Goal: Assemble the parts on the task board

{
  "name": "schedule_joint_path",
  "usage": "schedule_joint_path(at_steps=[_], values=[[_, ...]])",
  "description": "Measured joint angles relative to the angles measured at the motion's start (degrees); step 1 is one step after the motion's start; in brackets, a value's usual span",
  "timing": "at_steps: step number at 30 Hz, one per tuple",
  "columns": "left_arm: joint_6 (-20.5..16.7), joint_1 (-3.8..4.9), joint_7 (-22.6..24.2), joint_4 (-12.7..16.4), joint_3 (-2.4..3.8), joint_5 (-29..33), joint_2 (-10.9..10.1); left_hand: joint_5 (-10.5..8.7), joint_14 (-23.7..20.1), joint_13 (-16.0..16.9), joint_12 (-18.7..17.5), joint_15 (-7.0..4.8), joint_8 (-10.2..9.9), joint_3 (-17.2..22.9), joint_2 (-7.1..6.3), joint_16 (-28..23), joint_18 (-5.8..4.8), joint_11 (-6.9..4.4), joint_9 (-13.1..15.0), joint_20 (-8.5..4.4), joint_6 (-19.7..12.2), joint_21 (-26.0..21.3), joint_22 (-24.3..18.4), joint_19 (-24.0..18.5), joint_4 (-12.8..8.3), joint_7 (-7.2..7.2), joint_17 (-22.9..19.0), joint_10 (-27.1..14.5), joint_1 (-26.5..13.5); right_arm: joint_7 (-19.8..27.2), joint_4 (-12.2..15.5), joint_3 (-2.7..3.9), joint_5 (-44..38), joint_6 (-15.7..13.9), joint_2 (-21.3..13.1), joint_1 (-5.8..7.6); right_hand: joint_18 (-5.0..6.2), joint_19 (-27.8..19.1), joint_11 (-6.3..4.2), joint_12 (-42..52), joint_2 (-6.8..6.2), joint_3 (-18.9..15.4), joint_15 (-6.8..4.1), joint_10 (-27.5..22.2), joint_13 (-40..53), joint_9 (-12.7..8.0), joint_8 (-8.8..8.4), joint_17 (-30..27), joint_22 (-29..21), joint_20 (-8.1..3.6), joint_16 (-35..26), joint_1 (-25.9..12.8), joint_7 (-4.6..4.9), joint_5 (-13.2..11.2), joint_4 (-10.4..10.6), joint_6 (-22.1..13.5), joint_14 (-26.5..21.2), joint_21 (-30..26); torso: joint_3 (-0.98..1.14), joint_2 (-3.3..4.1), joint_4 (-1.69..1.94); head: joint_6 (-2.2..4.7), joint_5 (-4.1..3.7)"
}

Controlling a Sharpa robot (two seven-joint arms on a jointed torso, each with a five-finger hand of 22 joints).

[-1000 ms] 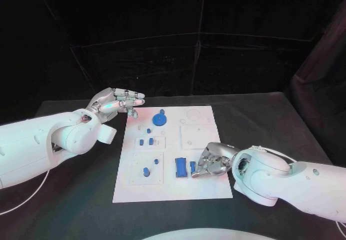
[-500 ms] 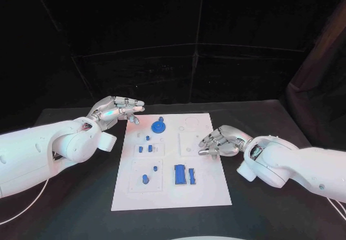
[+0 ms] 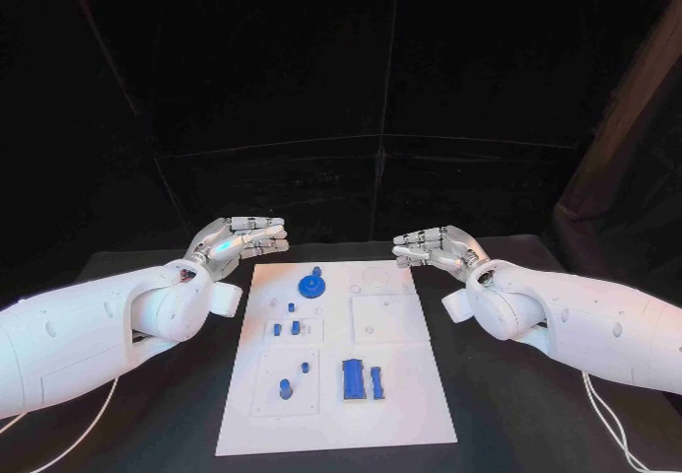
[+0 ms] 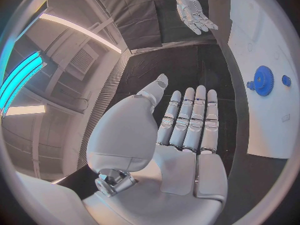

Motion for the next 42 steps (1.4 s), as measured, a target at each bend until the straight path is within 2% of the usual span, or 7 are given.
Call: schedule_joint_path(at_steps=[7, 14, 18, 24, 30, 36, 42], values=[[-2.7, -0.52, 2.4, -1.9, 0.0, 2.1, 2.1, -0.17, 0.4, -0.1, -3.6, 0.69, -1.0, -1.4, 0.78, -3.8, 0.0, 0.06, -0.1, 0.28, -1.1, -1.2, -2.2, 0.1, 0.1, -0.06, -2.2, -1.8, 0.3, 2.8, -3.4, 0.2, 3.0, 1.5, 2.0, 0.02, 0.0, 1.4, -0.05, -0.1, 0.64, 0.2, -0.46, -0.1, -2.3, -1.7, -0.2, -1.6, -2.1, -0.2, -0.1, -1.4, 0.6, 0.3, -1.3, 0.1, 1.3, -1.9, 0.24, -0.38, 0.03, 1.42, 0.2], [-3.4, -1.7, 2.1, -0.5, 0.96, 1.9, 1.6, -1.92, -12.2, -2.4, -6.6, -1.58, -3.5, -4.4, 2.17, -6.6, -1.29, -2.57, -2.6, -3.56, -14.6, -3.8, -5.7, -10.4, 2.7, -2.27, -4.1, -15.1, -17.8, 2.7, -1.8, 0.17, 3.2, 0.7, 1.6, -0.54, -1.42, -10.3, -2.76, -2.5, -2.54, 2.9, -2.5, -14.2, -5.0, -5.0, -2.71, -4.0, -5.4, -4.04, -2.6, -20.9, -1.84, -2.5, -0.8, -12.9, -13.5, -4.0, 0.3, -0.99, 0.05, 1.06, 0.65], [-4.9, -3.27, 2.1, 1.4, 2.35, 1.6, 1.3, -2.35, -17.1, -2.9, -8.1, -2.47, -3.9, -5.5, 2.41, -7.7, -2.16, -3.58, -3.1, -5.09, -19.7, -5.4, -7.1, -14.5, 3.3, -3.13, -6.1, -20.3, -24.9, 2.8, 0.7, 0.3, 3.9, -1.0, 1.4, -1.14, -2.3, -14.8, -3.71, -3.0, -3.24, 4.0, -3.3, -19.6, -5.6, -5.6, -3.17, -4.5, -6.6, -5.51, -3.0, -28.3, -2.86, -2.8, -0.7, -17.9, -19.2, -5.9, 0.47, -2.1, 0.17, 0.73, 1.44], [-11.4, -7.63, 2.1, 6.9, 6.28, 0.4, 0.2, -2.61, -24.7, -3.3, -9.2, -5.34, -4.3, -7.3, 2.66, -9.3, -3.06, -5.3, -3.6, -7.48, -27.7, -6.9, -9.1, -20.7, 3.8, -6.09, -8.4, -28.2, -35.7, 4.2, 7.6, 0.69, 7.0, -7.5, 0.9, -2.56, -3.64, -21.9, -5.81, -3.3, -3.88, 5.6, -6.47, -28.2, -6.1, -6.2, -3.51, -4.9, -8.5, -7.84, -3.3, -40.1, -4.47, -3.5, -0.6, -25.8, -28.1, -7.8, 0.87, -4.61, 0.42, 0.09, 2.97], [-20.5, -11.91, 2.2, 12.2, 9.62, -1.5, -0.6, -2.61, -30.5, -3.4, -9.6, -7.32, -4.3, -9.8, 2.75, -12.5, -5.24, -8.5, -3.7, -9.29, -33.8, -7.4, -10.7, -25.5, 3.9, -8.0, -9.2, -34.3, -44.0, 6.1, 13.4, 0.91, 11.2, -15.6, 0.5, -3.86, -4.58, -27.3, -8.67, -3.3, -4.06, 8.4, -8.06, -34.7, -6.2, -6.4, -3.51, -5.0, -10.6, -9.57, -3.3, -48.9, -7.72, -3.5, -0.5, -31.7, -34.9, -8.4, 1.08, -5.88, 0.52, -0.1, 3.42], [-27.5, -13.99, 2.3, 14.9, 11.25, -3.0, -1.1, -2.84, -35.1, -3.5, -9.7, -8.09, -4.5, -12.1, 2.78, -13.8, -7.54, -9.79, -3.7, -11.84, -38.7, -7.4, -14.0, -29.3, 4.0, -8.66, -9.5, -39.2, -50.7, 7.5, 15.7, 0.99, 14.2, -21.3, 0.3, -4.4, -7.71, -31.6, -9.83, -3.3, -4.16, 10.3, -8.66, -40.0, -6.2, -6.4, -3.72, -5.1, -13.5, -12.28, -3.5, -56.1, -9.18, -3.5, -0.4, -36.5, -40.4, -8.5, 1.12, -6.2, 0.55, -0.12, 3.47], [-31.1, -14.35, 2.4, 15.5, 11.49, -4.0, -1.2, -2.84, -38.5, -3.5, -9.7, -8.33, -4.5, -12.8, 2.78, -14.1, -8.46, -10.27, -3.8, -14.39, -42.3, -7.6, -15.3, -31.9, 3.9, -8.93, -9.6, -42.7, -55.5, 8.3, 15.8, 1.01, 15.7, -23.8, 0.3, -4.42, -9.03, -34.7, -10.22, -3.3, -4.17, 10.9, -8.89, -43.8, -6.2, -6.5, -3.73, -5.1, -14.5, -14.53, -3.5, -61.3, -9.7, -3.5, -0.6, -40.1, -44.4, -8.5, 1.13, -6.27, 0.55, -0.13, 3.47]])
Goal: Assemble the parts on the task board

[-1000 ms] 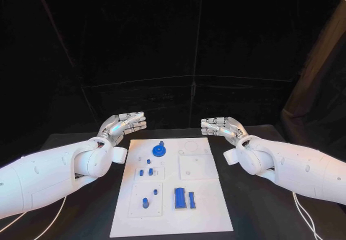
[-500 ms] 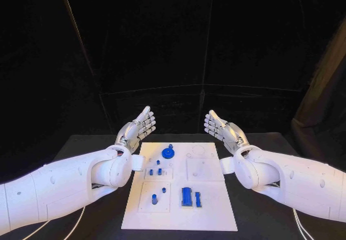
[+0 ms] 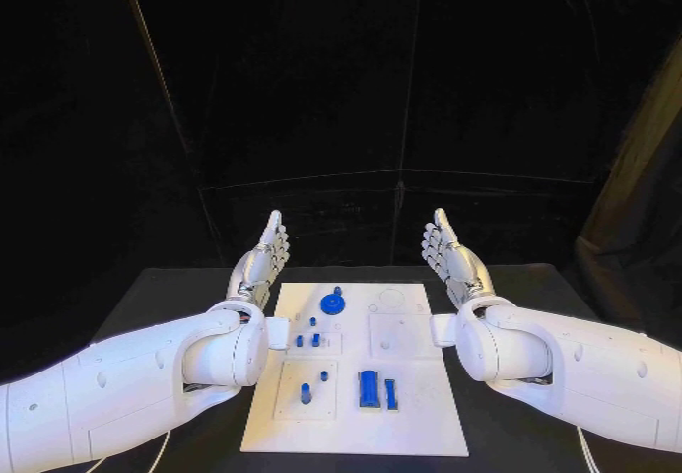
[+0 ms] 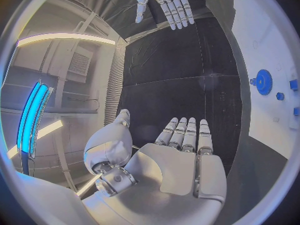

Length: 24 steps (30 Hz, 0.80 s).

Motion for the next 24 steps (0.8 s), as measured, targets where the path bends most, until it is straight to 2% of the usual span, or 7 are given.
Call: schedule_joint_path(at_steps=[13, 15, 17, 18, 21, 22, 24], values=[[-2.0, 0.0, 0.1, 0.0, 0.02, -0.6, 0.0, 0.0, -4.9, 0.0, 0.0, -0.22, 0.0, -0.4, 0.02, -0.2, 0.01, -0.22, 0.0, -1.21, -5.4, 0.0, -0.7, -4.1, 0.0, -0.09, 0.0, -5.4, -7.4, 0.5, 0.0, 0.0, 1.1, -1.6, 0.0, 0.0, 0.03, -4.7, -0.23, -0.2, 0.02, 0.3, -0.13, -5.7, 0.0, 0.0, 0.0, 0.0, -0.5, -1.18, 0.0, -7.9, -0.23, 0.0, 0.0, -5.3, -6.0, -0.2, 0.01, -0.03, 0.01, 0.0, 0.01], [-2.1, 0.0, 0.1, 0.0, 0.02, -0.7, 0.0, 0.0, -5.6, 0.0, 0.0, -0.08, 0.0, -0.4, 0.0, -0.2, 0.01, -0.26, 0.0, -1.13, -5.9, 0.0, -0.7, -4.6, 0.0, -0.19, 0.0, -5.9, -8.2, 0.6, 0.0, 0.01, 1.1, -1.6, 0.0, 0.0, -0.87, -5.3, -0.25, -0.2, 0.0, 0.3, -0.11, -6.3, 0.0, 0.0, 0.0, 0.0, -0.5, -1.21, 0.0, -8.8, -0.31, 0.0, 0.0, -5.8, -6.8, -0.2, 0.01, -0.03, 0.01, 0.0, 0.01], [-2.2, 0.0, 0.1, 0.0, 0.02, -0.7, 0.0, 0.0, -6.0, 0.0, 0.0, -0.22, 0.0, -0.4, -0.15, -0.2, -0.87, -0.28, 0.0, -1.22, -6.3, 0.0, -0.7, -5.1, 0.0, -0.15, 0.0, -6.2, -8.7, 0.6, 0.0, 0.01, 1.2, -1.7, 0.0, 0.0, -0.87, -5.8, -0.25, -0.2, -0.2, 0.3, -0.09, -6.9, 0.0, 0.0, 0.0, 0.0, -0.5, -1.09, 0.0, -9.4, -0.25, 0.0, 0.0, -6.3, -7.3, -0.2, 0.01, -0.03, 0.01, 0.0, 0.01], [-2.3, 0.0, 0.1, 0.0, 0.02, -0.7, 0.0, 0.0, -6.3, 0.0, 0.0, -0.17, 0.0, -0.4, -0.03, -0.2, -0.87, -0.25, 0.0, -1.21, -6.6, 0.0, -0.7, -5.7, 0.0, -0.18, 0.0, -6.5, -9.1, 0.6, 0.0, 0.01, 1.2, -1.7, 0.0, 0.0, -0.87, -6.0, -0.25, -0.2, -0.04, 0.3, -0.15, -7.1, 0.0, 0.0, 0.0, 0.0, -0.5, -1.21, 0.0, -10.0, -0.26, 0.0, 0.0, -6.5, -7.6, -0.2, 0.01, -0.03, 0.01, 0.0, 0.01], [-2.3, 0.0, 0.1, 0.0, 0.02, -0.7, 0.0, 0.0, -7.1, 0.0, 0.0, -0.27, 0.0, -0.4, -0.19, -0.2, -0.88, -0.15, 0.0, -1.19, -7.2, 0.0, -0.7, -7.5, 0.0, -0.2, -0.1, -7.2, -10.0, 0.7, 0.0, 0.01, 1.2, -1.8, 0.0, 0.0, -0.87, -11.1, -0.25, -0.2, -0.07, 0.5, -0.11, -12.9, 0.0, 0.0, 0.0, 0.0, -0.5, -1.21, 0.0, -14.4, -0.27, 0.0, 0.2, -12.0, -13.5, -0.2, 0.01, -0.03, 0.0, 0.0, 0.01], [-2.4, 0.0, 0.1, 0.0, 0.02, -0.7, 0.0, 0.0, -7.7, 0.0, 0.0, -0.22, 0.0, -0.4, 0.09, -0.2, -0.88, -0.24, 0.0, -1.21, -7.6, 0.0, -0.7, -7.9, 0.0, -0.17, -0.1, -7.5, -10.3, 0.7, 0.0, 0.01, 1.2, -1.8, 0.0, 0.0, -0.87, -11.4, -0.24, -0.2, -0.07, 0.4, -0.13, -13.3, 0.0, 0.0, 0.0, 0.0, -0.5, -1.2, 0.0, -17.4, -0.25, 0.0, 0.2, -12.5, -14.0, -0.2, 0.01, -0.03, 0.01, 0.0, 0.01], [-2.4, 0.0, 0.1, 0.0, 0.02, -0.8, 0.0, 0.0, -8.9, 0.0, 0.0, -0.2, 0.0, -0.4, -0.2, -0.2, -0.88, -0.26, 0.0, -1.23, -8.8, 0.0, -0.7, -8.6, 0.0, -0.18, -0.1, -8.7, -10.7, 0.7, 0.0, 0.01, 1.3, -1.8, 0.0, 0.0, -0.87, -11.5, -0.24, -0.2, 0.07, 0.5, -0.12, -13.7, 0.0, 0.0, 0.0, 0.0, -0.5, -1.21, 0.0, -18.6, -0.31, 0.0, 0.2, -12.5, -14.4, -0.2, 0.01, -0.03, 0.01, 0.0, 0.01]])
